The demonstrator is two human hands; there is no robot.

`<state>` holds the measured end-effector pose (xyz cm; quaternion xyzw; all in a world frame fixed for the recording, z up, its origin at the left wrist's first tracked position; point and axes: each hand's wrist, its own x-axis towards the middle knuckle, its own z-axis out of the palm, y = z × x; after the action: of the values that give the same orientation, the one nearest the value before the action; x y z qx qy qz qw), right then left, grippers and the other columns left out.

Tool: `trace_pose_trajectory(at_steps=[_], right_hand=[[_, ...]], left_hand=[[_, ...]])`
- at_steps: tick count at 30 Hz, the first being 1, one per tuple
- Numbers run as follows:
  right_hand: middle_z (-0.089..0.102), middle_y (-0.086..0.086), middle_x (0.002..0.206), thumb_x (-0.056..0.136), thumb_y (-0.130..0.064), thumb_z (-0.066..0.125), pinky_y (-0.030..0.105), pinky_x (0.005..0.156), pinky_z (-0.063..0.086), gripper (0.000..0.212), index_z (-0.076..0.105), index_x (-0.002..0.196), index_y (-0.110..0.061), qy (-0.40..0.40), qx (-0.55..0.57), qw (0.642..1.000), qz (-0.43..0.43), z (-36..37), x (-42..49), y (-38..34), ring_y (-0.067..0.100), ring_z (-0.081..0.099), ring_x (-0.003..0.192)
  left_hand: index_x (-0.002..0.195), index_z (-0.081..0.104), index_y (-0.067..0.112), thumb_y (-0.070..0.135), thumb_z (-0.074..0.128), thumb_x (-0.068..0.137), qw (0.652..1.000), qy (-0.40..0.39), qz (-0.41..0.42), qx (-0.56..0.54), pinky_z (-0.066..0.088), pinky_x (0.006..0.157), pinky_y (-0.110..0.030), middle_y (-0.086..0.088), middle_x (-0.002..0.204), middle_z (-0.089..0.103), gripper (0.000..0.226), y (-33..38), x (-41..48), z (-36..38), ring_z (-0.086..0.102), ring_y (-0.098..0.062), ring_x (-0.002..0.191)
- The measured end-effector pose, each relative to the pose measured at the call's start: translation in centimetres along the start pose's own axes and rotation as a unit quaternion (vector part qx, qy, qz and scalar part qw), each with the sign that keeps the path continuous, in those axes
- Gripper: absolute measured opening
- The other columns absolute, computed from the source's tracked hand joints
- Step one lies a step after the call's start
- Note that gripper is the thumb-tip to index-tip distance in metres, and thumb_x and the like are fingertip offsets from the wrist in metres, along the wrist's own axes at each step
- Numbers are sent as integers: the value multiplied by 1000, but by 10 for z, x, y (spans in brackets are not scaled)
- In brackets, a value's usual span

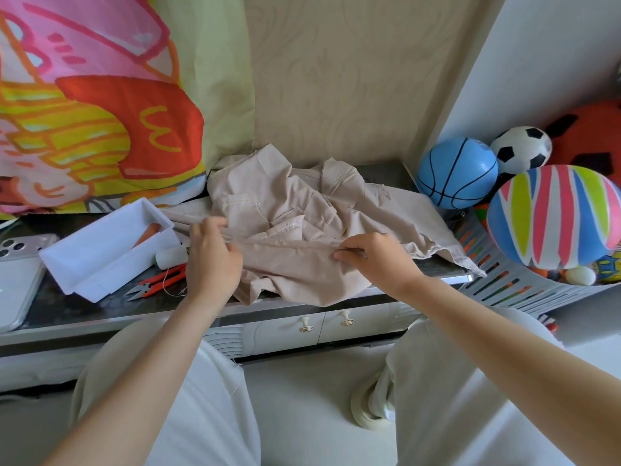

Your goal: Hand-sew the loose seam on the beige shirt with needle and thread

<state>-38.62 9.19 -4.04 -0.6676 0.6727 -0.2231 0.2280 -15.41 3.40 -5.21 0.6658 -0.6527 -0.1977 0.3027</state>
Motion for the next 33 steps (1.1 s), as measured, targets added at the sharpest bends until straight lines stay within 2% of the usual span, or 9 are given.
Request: trace_pose_trajectory(at_steps=[3, 6, 8, 12, 16, 19, 22, 28, 33], right_hand=[[73, 3, 91, 91, -28, 59, 42, 81, 49, 18, 75, 96, -20, -2, -10, 1000, -1, -1, 2, 0, 24, 63, 89], [73, 2, 87, 91, -28, 59, 41, 79, 50, 17, 75, 94, -22, -5, -7, 1000, 0, -3, 3, -1, 24, 63, 86], [73, 1, 83, 90, -22, 57, 42, 77, 51, 17, 74, 92, -20, -6, -10, 1000, -10, -3, 3, -2, 23, 64, 82], [72, 4, 83, 89, -14, 53, 43, 73, 51, 22, 73, 95, -17, -5, -36, 999, -29, -6, 2, -1, 26, 63, 79], [72, 0, 92, 90, -26, 59, 36, 78, 48, 16, 73, 97, -21, -11, -27, 1000, -1, -14, -2, 6, 19, 61, 87], [72, -1, 88, 89, -27, 62, 40, 78, 49, 14, 73, 92, -19, 2, -11, 1000, -1, -20, -5, 15, 19, 62, 84], [72, 0, 88, 91, -26, 60, 35, 74, 48, 16, 74, 95, -18, 18, -17, 1000, 0, -23, -6, 21, 19, 61, 82], [70, 3, 86, 95, -28, 54, 37, 72, 47, 19, 70, 98, -17, -3, -40, 999, 8, -19, -8, 34, 24, 61, 80], [69, -1, 112, 94, -28, 57, 25, 85, 48, 26, 59, 115, -15, -34, -41, 999, 9, -17, -15, 43, 17, 63, 102]], left_hand=[[117, 51, 4, -8, 50, 81, 986, 40, 160, 6, 35, 93, -33, -15, 121, 49, 38, 29, -10, -1, 46, -29, 116], [123, 48, 6, 10, 46, 88, 964, -76, 254, 5, 29, 97, -28, -11, 123, 50, 36, 57, -23, 17, 45, -25, 116], [130, 42, 7, 22, 41, 93, 952, -143, 271, 9, 28, 98, -28, -11, 127, 50, 40, 66, -28, 35, 44, -26, 120], [131, 37, 11, 27, 38, 101, 944, -258, 203, -2, 37, 95, -32, -11, 128, 49, 35, 71, -27, 53, 46, -24, 119], [113, 48, 15, 23, 45, 98, 943, -240, 229, -23, 43, 90, -38, -1, 120, 54, 17, 65, -22, 50, 52, -18, 110], [98, 54, 11, 17, 53, 94, 942, -191, 275, -19, 45, 82, -41, 4, 101, 55, 7, 57, -12, 44, 54, -21, 96], [86, 56, 12, 14, 57, 92, 945, -164, 279, -38, 41, 74, -34, 7, 89, 51, 6, 53, -7, 38, 53, -20, 87], [85, 68, 13, 22, 62, 90, 961, -127, 244, -43, 43, 71, -32, 1, 87, 66, 12, 49, -8, 33, 59, -17, 83], [86, 69, 18, 29, 58, 93, 973, -102, 206, 3, 35, 58, -16, 5, 79, 68, 18, 47, -10, 31, 56, -13, 74]])
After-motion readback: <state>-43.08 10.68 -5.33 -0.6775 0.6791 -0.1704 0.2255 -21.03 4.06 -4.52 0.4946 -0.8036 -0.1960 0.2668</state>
